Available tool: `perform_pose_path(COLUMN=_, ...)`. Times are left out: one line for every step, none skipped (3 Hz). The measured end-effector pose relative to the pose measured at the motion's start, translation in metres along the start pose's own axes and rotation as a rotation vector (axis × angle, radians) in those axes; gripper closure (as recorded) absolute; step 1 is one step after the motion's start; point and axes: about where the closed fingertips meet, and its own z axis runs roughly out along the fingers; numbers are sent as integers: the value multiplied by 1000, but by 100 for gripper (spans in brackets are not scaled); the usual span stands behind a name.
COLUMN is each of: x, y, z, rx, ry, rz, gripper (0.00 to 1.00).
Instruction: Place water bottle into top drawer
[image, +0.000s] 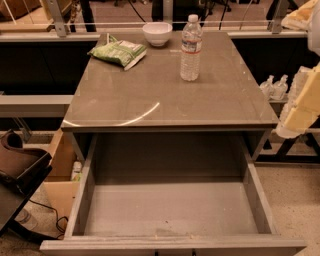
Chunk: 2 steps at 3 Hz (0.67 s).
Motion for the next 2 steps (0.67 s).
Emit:
perform_pose_path(x=0, y=0, z=0, rx=0, ry=0, rz=0, gripper=0)
perform_pose_path(x=-4, y=-4, z=-3, rx=28, ry=-17, rz=12, gripper=0)
